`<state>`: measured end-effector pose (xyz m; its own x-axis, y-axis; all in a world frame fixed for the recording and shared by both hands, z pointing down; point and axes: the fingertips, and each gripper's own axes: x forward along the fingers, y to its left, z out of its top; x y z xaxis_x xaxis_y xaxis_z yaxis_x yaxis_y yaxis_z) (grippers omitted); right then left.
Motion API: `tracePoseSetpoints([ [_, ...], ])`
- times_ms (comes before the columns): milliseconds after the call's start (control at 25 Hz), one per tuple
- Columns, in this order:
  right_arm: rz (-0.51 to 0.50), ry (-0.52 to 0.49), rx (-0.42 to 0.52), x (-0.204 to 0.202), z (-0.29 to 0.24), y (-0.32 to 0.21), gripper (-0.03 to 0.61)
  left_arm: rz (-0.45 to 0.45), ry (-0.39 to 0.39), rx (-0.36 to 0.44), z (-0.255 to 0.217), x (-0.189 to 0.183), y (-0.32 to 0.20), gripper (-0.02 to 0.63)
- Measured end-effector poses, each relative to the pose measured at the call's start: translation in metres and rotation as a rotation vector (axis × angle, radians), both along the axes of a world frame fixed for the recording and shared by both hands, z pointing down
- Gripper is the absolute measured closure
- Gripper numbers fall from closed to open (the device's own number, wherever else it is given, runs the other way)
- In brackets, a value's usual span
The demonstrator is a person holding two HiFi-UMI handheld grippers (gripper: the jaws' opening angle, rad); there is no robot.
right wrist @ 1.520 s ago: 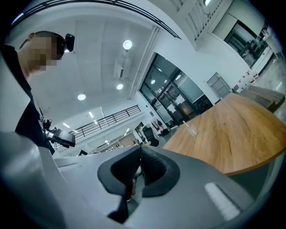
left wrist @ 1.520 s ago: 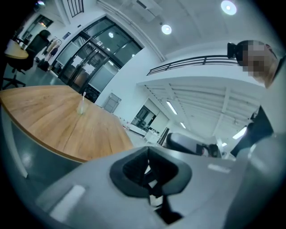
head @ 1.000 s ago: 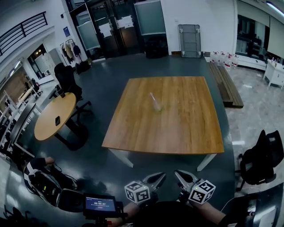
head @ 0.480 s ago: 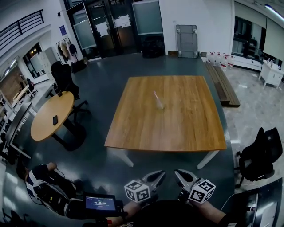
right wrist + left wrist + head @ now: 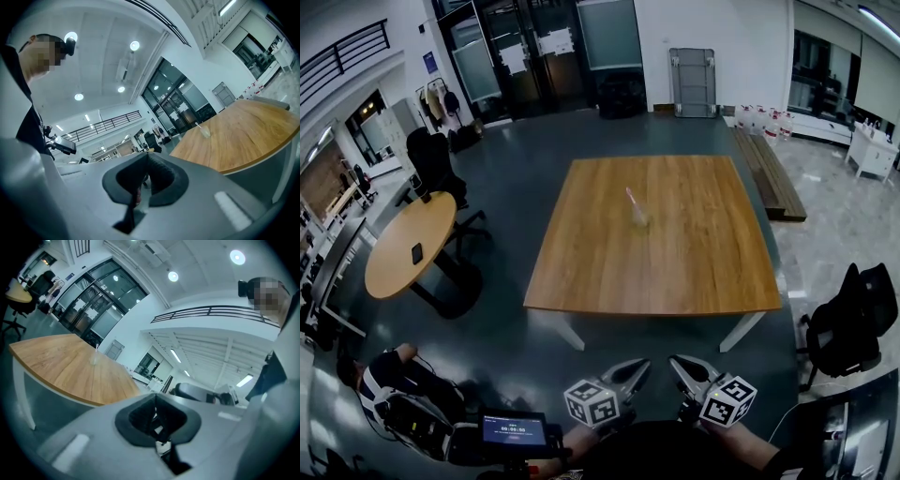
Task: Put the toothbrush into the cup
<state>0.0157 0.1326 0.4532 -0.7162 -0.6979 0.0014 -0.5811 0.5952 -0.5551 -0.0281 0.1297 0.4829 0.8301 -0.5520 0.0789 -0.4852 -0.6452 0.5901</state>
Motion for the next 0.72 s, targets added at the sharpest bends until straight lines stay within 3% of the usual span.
tracePoseSetpoints([
  [720,0.034,0.016,0.017,0.010,-0.008,0.015,0.574,0.035,0.005,0.018,-0.008,0.010,0.013,0.612],
])
